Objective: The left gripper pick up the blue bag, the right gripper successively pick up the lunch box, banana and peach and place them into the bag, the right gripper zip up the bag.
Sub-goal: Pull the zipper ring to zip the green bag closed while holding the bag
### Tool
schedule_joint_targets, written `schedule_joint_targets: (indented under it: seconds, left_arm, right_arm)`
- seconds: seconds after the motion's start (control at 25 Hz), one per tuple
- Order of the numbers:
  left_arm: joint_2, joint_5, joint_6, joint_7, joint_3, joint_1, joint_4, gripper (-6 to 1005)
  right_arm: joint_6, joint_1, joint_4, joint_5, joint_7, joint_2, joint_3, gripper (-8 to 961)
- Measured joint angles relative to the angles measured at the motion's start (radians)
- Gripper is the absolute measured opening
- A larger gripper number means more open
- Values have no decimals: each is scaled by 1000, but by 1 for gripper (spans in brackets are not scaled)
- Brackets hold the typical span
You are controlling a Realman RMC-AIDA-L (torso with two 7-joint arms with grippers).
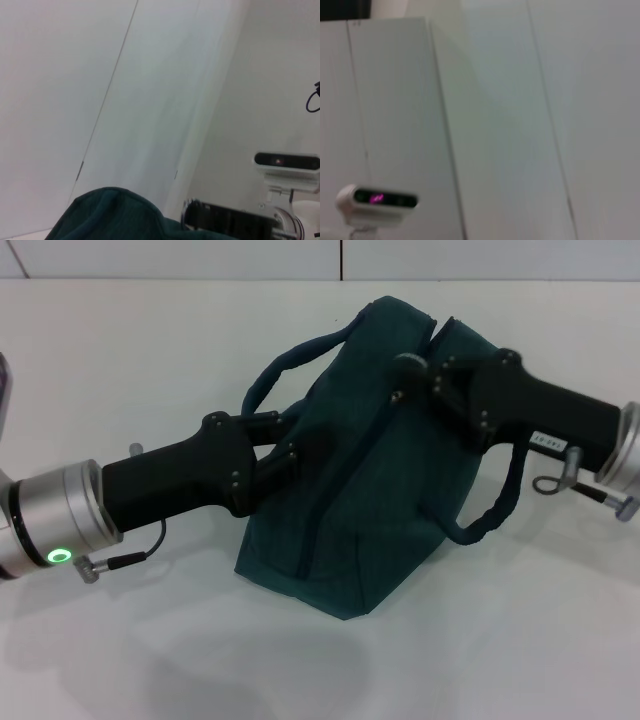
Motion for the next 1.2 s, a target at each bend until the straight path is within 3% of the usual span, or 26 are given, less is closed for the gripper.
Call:
schedule_joint_targets:
  seconds: [0.56, 0.84, 1.2]
  left_arm:
    - [0, 46, 9, 16, 56, 15, -7, 80]
    - [3, 58, 17, 16, 86, 23, -2, 59]
    - [16, 50, 73, 29, 61, 46, 8, 61]
  right_arm:
    - [27, 1, 53, 42, -29, 1, 58, 3]
    - [41, 6, 55, 44, -40, 2, 89, 3]
    - [38, -1, 80, 46, -64, 0, 139, 4]
